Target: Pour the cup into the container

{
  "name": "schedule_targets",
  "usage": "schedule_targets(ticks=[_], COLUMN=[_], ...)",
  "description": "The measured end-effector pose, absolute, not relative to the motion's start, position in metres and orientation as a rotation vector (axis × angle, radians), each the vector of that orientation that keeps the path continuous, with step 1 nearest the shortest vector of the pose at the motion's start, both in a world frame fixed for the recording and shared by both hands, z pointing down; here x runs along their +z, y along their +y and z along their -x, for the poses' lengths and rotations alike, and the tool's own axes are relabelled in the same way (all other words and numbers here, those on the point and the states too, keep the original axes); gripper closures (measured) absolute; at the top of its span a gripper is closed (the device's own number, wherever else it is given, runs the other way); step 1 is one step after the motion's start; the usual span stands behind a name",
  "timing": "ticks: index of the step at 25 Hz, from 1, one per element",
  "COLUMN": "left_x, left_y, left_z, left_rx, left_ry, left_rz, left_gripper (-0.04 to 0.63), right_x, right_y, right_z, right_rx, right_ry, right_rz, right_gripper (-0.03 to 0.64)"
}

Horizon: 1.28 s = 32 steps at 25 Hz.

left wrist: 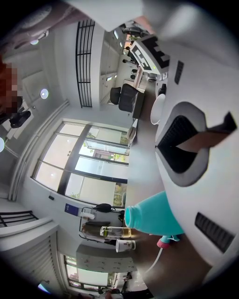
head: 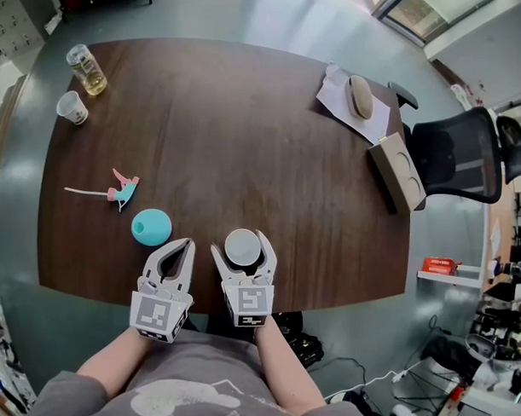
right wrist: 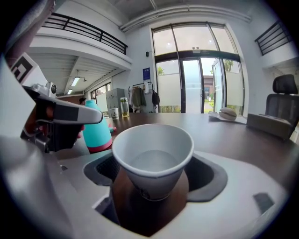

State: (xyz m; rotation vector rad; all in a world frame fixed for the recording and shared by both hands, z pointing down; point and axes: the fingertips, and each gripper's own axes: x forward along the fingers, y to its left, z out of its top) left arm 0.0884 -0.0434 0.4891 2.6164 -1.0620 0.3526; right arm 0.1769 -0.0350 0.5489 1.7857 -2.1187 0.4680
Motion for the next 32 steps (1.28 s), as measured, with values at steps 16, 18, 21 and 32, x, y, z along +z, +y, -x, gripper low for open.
schedule_targets(ticks=[16,18,21,32], left_x=[0.491,0.492,0.493,0.493], left_y=[-0.048,-0.048,-0.048,-0.047], left_z=[-0.096,-0.096,-0.097,-0.102], left_rx=[0.355,0.356,0.363,0.376], left_ry=[-1.074,-1.069,-1.069,-1.082], left_rz=[-2.591,-2.59,-2.571,-2.578], left_gripper=[0.588,0.588,0.588,0.588], right_x=[0.549,0.55,0.55,0.549], right_y=[-0.042,-0.041,-0.041,-0.04], right_z=[-0.18,-0.18,-0.18,-0.18], right_rx=[0.463,0.462,0.458,0.437], right_ry=[-2.15,-2.153,-2.153,-2.16], right_rz=[-1.777,-1.77,-1.761,-1.745], right_gripper=[0.219,0.221,0.222,0.309])
